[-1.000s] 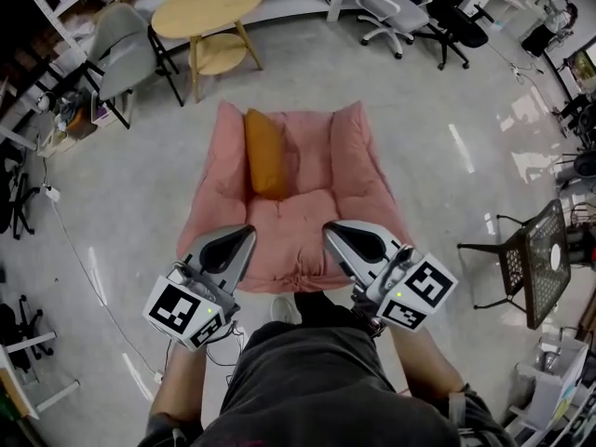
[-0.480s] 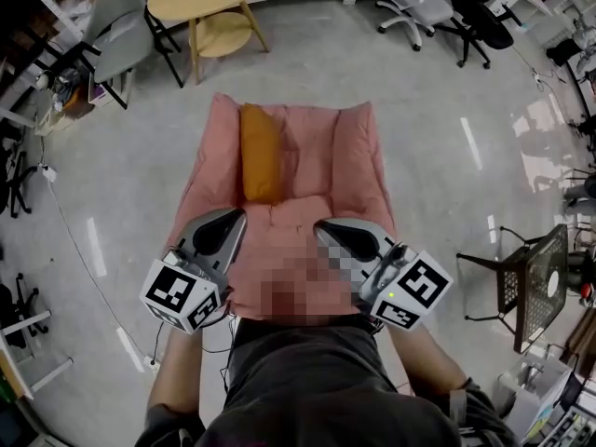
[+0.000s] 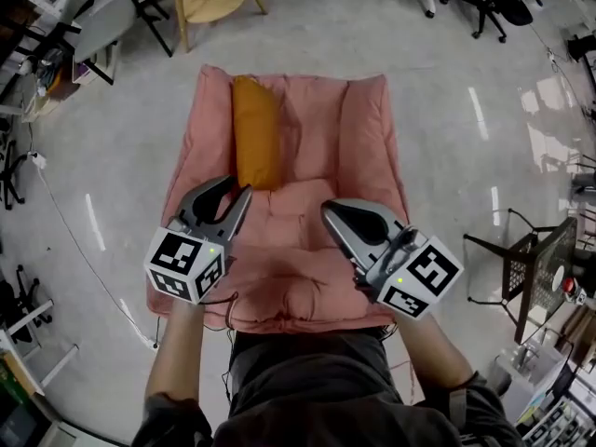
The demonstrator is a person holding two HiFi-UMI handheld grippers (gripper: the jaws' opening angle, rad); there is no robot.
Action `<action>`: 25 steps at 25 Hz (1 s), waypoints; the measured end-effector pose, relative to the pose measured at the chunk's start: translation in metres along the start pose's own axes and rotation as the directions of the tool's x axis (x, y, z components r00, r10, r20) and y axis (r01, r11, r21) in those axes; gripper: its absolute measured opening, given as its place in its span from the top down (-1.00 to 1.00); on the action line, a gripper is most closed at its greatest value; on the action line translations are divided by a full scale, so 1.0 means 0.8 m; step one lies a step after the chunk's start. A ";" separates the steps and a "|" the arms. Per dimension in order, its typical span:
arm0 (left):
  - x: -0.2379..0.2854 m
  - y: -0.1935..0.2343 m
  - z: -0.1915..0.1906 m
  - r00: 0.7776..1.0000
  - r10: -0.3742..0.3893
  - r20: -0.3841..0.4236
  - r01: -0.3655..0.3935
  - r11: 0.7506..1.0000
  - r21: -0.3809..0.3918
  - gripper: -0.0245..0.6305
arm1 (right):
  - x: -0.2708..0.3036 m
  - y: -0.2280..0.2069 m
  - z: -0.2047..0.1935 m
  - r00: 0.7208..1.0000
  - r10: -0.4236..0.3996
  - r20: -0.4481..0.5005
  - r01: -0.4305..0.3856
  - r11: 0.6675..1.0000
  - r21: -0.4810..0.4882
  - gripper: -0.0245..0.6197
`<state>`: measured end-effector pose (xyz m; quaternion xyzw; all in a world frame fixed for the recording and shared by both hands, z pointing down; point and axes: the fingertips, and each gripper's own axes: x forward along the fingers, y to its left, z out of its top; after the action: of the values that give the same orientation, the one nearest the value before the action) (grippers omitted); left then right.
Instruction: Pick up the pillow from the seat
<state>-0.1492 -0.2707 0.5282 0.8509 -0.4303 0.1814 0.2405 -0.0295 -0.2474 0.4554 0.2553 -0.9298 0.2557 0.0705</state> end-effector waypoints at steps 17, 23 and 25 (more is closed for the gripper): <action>0.229 0.180 -0.176 0.944 0.046 -0.327 -0.078 0.993 -0.087 -0.08 | 0.071 -0.104 -0.098 0.990 -0.064 -0.123 0.081 0.987 0.140 0.88; 0.282 0.210 -0.233 0.910 0.063 -0.409 -0.140 0.977 -0.162 -0.19 | 0.071 -0.124 -0.120 0.986 -0.063 -0.156 0.090 0.981 0.173 0.88; 0.294 0.218 -0.247 0.898 0.081 -0.432 -0.167 0.972 -0.163 -0.22 | 0.071 -0.130 -0.123 0.985 -0.063 -0.159 0.092 0.979 0.184 0.88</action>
<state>-0.1796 -0.4003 0.8558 0.7343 -0.4373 0.3329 0.3984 -0.0254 -0.2990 0.6008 0.2769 -0.8822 0.3593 0.1263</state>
